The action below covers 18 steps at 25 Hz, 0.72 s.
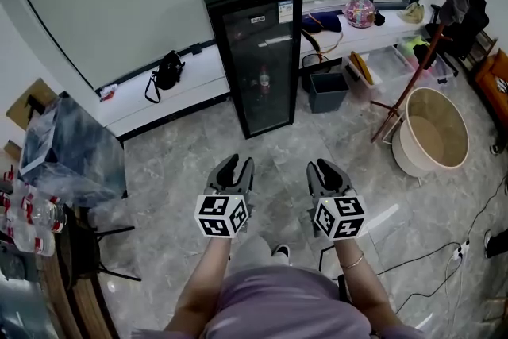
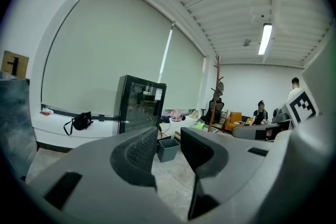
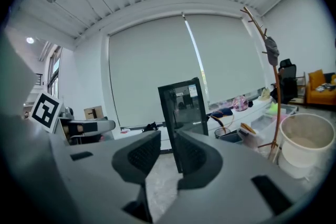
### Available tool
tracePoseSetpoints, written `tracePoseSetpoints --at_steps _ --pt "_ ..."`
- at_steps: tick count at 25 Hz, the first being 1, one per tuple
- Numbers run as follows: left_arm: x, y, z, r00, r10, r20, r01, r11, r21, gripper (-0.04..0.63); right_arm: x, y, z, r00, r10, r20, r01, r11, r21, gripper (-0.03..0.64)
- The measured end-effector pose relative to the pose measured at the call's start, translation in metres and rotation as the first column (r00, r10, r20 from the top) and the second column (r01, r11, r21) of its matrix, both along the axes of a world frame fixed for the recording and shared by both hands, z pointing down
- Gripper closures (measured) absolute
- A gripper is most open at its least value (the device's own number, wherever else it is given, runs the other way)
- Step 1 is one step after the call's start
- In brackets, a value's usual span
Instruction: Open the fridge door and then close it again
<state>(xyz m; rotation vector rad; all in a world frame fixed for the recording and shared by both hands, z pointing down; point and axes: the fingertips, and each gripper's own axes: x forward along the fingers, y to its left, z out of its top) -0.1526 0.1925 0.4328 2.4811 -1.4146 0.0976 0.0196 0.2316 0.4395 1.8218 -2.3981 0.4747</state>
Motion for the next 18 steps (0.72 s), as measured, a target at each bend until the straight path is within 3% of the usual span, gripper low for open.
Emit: tracePoseSetpoints --at_steps 9,18 --pt "-0.003 -0.026 0.011 1.000 -0.014 -0.009 0.014 0.998 -0.058 0.462 0.008 -0.018 0.009 1.000 0.003 0.016 -0.002 1.000 -0.030 0.477" --pt "-0.011 -0.109 0.023 0.999 -0.041 0.015 0.042 0.998 -0.036 0.446 0.010 -0.092 0.017 1.000 -0.003 0.004 0.003 0.999 -0.037 0.465"
